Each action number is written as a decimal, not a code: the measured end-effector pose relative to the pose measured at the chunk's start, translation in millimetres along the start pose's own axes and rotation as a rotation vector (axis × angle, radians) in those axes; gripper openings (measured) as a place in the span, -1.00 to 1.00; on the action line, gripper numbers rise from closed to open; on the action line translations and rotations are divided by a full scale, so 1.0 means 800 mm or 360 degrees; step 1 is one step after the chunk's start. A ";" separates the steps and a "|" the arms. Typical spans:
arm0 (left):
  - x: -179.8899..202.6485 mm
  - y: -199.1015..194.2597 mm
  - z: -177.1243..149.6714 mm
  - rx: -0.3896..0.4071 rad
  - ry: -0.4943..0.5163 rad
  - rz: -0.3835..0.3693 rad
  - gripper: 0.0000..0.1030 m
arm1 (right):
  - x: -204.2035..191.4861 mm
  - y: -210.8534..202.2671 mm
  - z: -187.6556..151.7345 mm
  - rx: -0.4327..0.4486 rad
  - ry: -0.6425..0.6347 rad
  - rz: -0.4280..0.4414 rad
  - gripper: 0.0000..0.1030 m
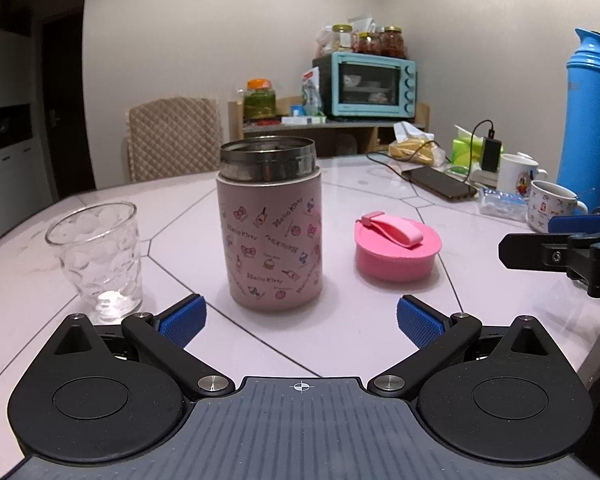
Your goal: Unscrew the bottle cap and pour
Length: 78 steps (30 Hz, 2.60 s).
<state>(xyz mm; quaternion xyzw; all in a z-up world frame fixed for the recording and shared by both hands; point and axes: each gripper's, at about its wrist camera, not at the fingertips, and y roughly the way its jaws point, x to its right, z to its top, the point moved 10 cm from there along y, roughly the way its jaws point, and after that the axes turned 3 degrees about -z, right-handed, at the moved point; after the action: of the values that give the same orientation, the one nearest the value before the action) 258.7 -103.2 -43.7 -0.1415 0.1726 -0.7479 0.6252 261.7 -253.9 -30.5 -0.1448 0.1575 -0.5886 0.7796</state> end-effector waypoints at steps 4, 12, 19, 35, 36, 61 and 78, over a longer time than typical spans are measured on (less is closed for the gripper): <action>0.003 -0.008 -0.002 0.0002 0.0004 -0.0002 1.00 | 0.000 -0.006 -0.002 0.0005 0.0016 -0.0001 1.00; 0.009 -0.025 -0.007 0.0015 0.0005 -0.0010 1.00 | -0.002 -0.020 -0.004 0.0020 0.0017 -0.0006 1.00; 0.013 -0.039 -0.012 0.0023 0.0007 -0.0014 1.00 | -0.007 -0.033 -0.009 0.0022 0.0009 -0.0002 1.00; 0.025 -0.070 -0.018 0.0055 0.0025 -0.0006 1.00 | -0.015 -0.061 -0.013 0.0062 0.0004 -0.0004 1.00; 0.025 -0.071 -0.019 0.0056 0.0025 -0.0005 1.00 | -0.016 -0.063 -0.013 0.0064 0.0003 -0.0004 1.00; 0.023 -0.118 -0.028 0.0113 -0.0003 0.0061 1.00 | -0.030 -0.092 -0.028 0.0102 -0.0045 -0.0027 1.00; 0.020 -0.148 -0.039 0.0142 -0.0035 0.0083 1.00 | -0.040 -0.110 -0.041 0.0128 -0.0020 -0.0034 1.00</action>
<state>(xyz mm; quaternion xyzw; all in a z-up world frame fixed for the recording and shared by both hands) 137.8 -97.3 -20.4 -0.1171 0.1359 -0.7367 0.6520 163.2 -247.9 -22.1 -0.1185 0.1273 -0.6019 0.7794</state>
